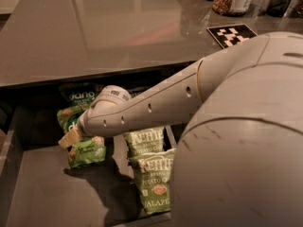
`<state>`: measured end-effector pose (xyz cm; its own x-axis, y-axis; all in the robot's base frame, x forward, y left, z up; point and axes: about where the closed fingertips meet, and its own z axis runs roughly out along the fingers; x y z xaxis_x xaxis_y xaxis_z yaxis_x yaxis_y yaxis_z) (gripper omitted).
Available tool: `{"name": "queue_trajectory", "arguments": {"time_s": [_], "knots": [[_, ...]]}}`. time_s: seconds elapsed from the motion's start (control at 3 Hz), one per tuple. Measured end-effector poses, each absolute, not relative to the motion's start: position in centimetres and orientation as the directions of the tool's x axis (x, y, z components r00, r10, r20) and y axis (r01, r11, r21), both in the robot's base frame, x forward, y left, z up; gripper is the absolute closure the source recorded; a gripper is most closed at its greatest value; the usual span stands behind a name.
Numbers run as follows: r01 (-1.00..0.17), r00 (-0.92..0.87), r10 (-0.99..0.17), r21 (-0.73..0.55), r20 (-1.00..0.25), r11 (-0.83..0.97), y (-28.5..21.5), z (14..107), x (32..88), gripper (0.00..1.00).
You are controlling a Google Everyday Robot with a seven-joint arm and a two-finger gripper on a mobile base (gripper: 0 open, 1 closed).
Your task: Pick green rice chip bag from top drawer and place on counter
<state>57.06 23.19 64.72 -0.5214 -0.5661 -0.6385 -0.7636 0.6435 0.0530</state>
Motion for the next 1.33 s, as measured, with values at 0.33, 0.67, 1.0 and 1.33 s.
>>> {"name": "queue_trajectory", "arguments": {"time_s": [0.33,0.67,1.0,1.33], "knots": [[-0.772,-0.519,-0.563,0.07,-0.643,0.631,24.3,64.2,56.8,0.0],[-0.777,-0.521,-0.561,0.085,-0.643,0.624,25.0,63.6,56.7,0.0],[-0.777,-0.521,-0.561,0.085,-0.643,0.624,25.0,63.6,56.7,0.0],[-0.747,-0.542,-0.574,0.04,-0.614,0.663,23.8,62.7,58.2,0.0]]}}
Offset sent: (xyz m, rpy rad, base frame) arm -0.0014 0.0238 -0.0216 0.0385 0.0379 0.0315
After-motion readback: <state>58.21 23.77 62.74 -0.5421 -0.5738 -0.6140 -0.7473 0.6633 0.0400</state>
